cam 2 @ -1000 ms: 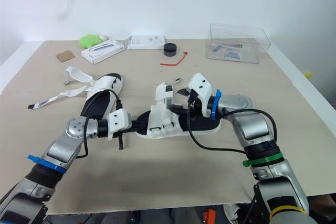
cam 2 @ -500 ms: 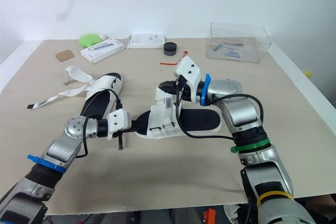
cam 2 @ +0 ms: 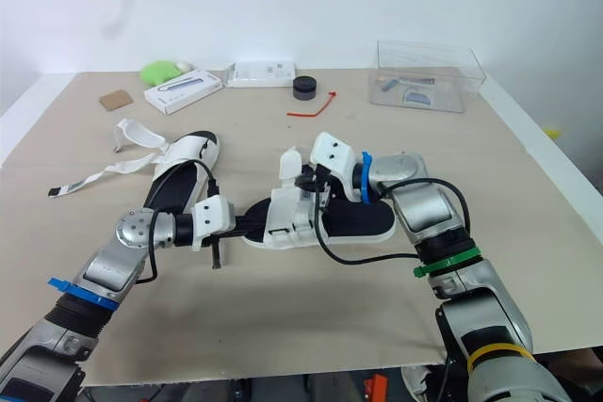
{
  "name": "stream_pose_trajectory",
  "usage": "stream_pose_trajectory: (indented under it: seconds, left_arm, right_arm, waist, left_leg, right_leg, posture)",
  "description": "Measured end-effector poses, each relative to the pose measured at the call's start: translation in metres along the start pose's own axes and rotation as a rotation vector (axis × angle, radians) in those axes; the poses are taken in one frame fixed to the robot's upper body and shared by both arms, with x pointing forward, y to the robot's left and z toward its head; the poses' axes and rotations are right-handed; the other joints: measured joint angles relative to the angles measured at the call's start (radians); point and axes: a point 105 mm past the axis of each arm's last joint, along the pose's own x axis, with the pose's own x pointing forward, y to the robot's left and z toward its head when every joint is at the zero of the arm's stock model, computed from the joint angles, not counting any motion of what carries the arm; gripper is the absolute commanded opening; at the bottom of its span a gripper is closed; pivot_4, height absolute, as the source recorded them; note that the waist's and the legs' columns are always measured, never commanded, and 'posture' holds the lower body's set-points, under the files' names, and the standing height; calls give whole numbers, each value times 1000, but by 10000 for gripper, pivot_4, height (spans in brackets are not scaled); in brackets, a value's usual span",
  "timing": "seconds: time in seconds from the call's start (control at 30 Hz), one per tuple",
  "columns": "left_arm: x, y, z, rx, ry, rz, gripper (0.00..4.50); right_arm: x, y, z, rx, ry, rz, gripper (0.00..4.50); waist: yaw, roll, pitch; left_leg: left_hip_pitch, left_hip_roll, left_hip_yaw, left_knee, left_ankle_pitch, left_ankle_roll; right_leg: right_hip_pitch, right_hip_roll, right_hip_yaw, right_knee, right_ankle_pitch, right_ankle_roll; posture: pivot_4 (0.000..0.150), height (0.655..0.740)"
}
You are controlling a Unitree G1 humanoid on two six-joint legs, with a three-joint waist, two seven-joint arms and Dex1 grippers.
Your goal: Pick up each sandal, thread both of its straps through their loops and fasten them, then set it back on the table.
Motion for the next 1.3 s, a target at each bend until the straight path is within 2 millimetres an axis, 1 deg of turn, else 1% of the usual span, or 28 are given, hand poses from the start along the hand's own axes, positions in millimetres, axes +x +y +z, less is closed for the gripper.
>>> stream_pose_trajectory:
  seconds: [0.17, 0.2, 0.23, 0.3, 0.33, 0.37, 0.4, 0.43, 0.47, 0.5, 0.53, 0.57, 0.73, 0.93, 1.13, 1.3]
  left_arm:
    - [-2, -1, 0, -6, -3, 2, 0]
    - [-3, -1, 0, -7, -3, 1, 0]
    - [-3, -1, 0, -6, -2, -3, 0]
    - [-4, -2, -1, -4, 1, -11, 0]
    - [-5, -2, -1, -1, 3, -17, 0]
    - [-6, -3, -1, 1, 4, -22, 0]
    - [-6, -3, -1, 3, 4, -25, 0]
    - [-6, -3, -1, 7, 3, -28, 0]
    - [-7, -3, -1, 14, 3, -31, 0]
    - [-7, -3, -1, 14, 3, -31, 0]
    - [-6, -3, -1, 14, 1, -32, 0]
    - [-6, -3, 0, 16, -1, -34, 0]
    - [-4, -4, 1, 15, -8, -38, 0]
    - [-4, -5, 2, 16, -13, -34, 0]
    - [-5, -5, 2, 13, -13, -26, 0]
    - [-6, -6, 2, 12, -13, -23, 0]
  right_arm:
    - [1, -4, 2, 6, -1, -4, 336]
    - [1, -8, 4, 24, -4, -14, 5042]
    - [-1, -13, 6, 41, -6, -28, 6572]
    - [-3, -28, 10, 115, -26, -75, 13004]
    - [-5, -38, 18, 164, -51, -103, 18543]
    - [-6, -42, 24, 184, -69, -109, 22379]
    - [-6, -44, 28, 202, -84, -108, 29092]
    - [-4, -45, 32, 226, -96, -102, 31224]
    - [6, -46, 35, 335, -104, -79, 38626]
    - [6, -46, 35, 337, -103, -79, 40044]
    - [13, -47, 34, 398, -94, -70, 42807]
    - [17, -49, 32, 448, -75, -74, 44534]
    - [28, -47, 18, 617, -9, -47, 44534]
    - [34, -45, 9, 720, 52, -26, 44534]
    - [50, -34, 16, 791, 61, 51, 44534]
    - [54, -38, 26, 808, 20, 46, 44534]
  waist:
    - [0, 0, 0]
    - [-1, 0, 0]
    - [-2, 0, 0]
    - [-5, 0, 0]
    - [-10, 0, 0]
    - [-11, 0, 0]
    - [-12, 0, 0]
    - [-13, 0, 0]
    - [-14, 0, 0]
    - [-14, 0, 0]
    - [-14, 0, 0]
    - [-15, 0, 0]
    - [-15, 0, 0]
    - [-15, 0, 0]
    - [-16, 1, 0]
    - [-16, 1, 0]
  left_leg:
    - [0, 0, 0, 0, 0, 0]
    - [0, 0, 1, 0, 0, 0]
    - [0, 0, 1, -1, 0, 0]
    - [-1, 1, 1, -1, 0, 0]
    - [-1, 1, 1, -2, 0, 0]
    - [-1, 1, 1, -2, 0, 0]
    - [-1, 1, 0, -3, 0, 0]
    - [-1, 1, 0, -4, 0, 0]
    - [-1, 1, 0, -5, 0, 0]
    - [-1, 1, 0, -6, 0, 0]
    - [-1, 1, 0, -6, 0, 0]
    - [-1, 0, 0, -6, 0, 0]
    - [-4, -1, -1, -6, 0, 0]
    - [-7, -2, -1, -6, 0, 0]
    - [-8, -2, -2, -6, 0, 0]
    - [-8, -2, -3, -6, 0, 0]
  right_leg:
    - [0, 0, 0, 0, 0, 0]
    - [-1, 0, 0, 0, 0, 0]
    - [-1, 0, 0, 0, 0, 0]
    - [-2, 0, 0, 0, 0, 0]
    - [-2, 0, 0, 0, 0, -1]
    - [-2, 0, 0, 0, 0, -1]
    - [-2, 0, 0, 0, 0, -1]
    - [-3, 0, 0, 0, 0, -1]
    - [-3, 0, 0, 0, -1, -1]
    - [-3, 0, 0, 0, -1, -1]
    - [-3, 0, 0, 0, -1, -2]
    - [-3, 0, 0, 0, -1, -2]
    - [-5, -2, 0, 0, 0, -2]
    - [-6, -3, -1, 0, 2, -5]
    - [-7, -3, -2, 0, 2, -5]
    - [-7, -3, -3, -1, 2, -5]
  posture:
    - [1500, 7400]
    - [1500, 7400]
    - [1500, 7400]
    - [1500, 7400]
    - [1500, 7400]
    - [1500, 7400]
    - [1500, 7400]
    - [1500, 7400]
    - [1500, 7400]
    - [1500, 7400]
    - [1500, 7400]
    - [1500, 7400]
    - [1500, 7400]
    - [1500, 7400]
    - [1500, 7400]
    - [1500, 7400]
